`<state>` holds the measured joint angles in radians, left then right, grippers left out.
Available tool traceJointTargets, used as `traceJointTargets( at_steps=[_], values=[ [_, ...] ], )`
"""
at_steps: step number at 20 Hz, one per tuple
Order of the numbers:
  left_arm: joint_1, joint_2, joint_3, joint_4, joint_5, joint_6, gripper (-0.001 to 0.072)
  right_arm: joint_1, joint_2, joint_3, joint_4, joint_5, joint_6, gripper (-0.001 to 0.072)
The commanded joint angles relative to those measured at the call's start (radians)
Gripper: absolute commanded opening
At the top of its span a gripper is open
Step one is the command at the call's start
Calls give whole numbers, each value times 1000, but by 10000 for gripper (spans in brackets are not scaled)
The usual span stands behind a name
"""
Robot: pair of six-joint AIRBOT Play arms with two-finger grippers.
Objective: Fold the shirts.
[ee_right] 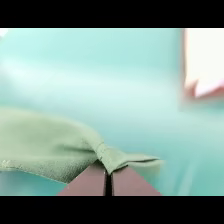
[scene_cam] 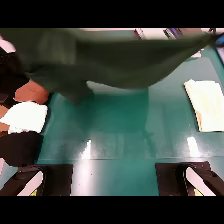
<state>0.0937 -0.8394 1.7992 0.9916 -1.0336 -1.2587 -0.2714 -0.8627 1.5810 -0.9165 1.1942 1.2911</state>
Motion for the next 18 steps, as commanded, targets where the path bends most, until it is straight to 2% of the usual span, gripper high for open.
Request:
traceJointTargets(
  at_steps=[1, 5, 7, 10, 14, 16, 18],
  values=[
    [0, 66, 216, 3, 29, -27, 23, -121, 37, 286, -1, 61, 13, 15],
    [0, 57, 267, 3, 27, -79, 23, -217, -79, 554, 0, 194, 76, 15],
    [0, 23, 233, 3, -37, -103, 23, -218, -132, 571, 1, 243, 90, 15],
    [0, -95, 121, -5, -153, -104, 23, -146, -188, 393, -19, 252, 91, 14],
    [0, -304, -95, -27, -194, -102, 24, 73, -350, 187, -324, 309, 91, 15],
    [0, -420, -203, -31, -195, -89, 24, 153, -454, 115, -409, 308, 91, 15],
    [0, -543, -285, -31, -184, -32, 24, 192, -559, 66, -426, 278, 92, 15]
  ],
)
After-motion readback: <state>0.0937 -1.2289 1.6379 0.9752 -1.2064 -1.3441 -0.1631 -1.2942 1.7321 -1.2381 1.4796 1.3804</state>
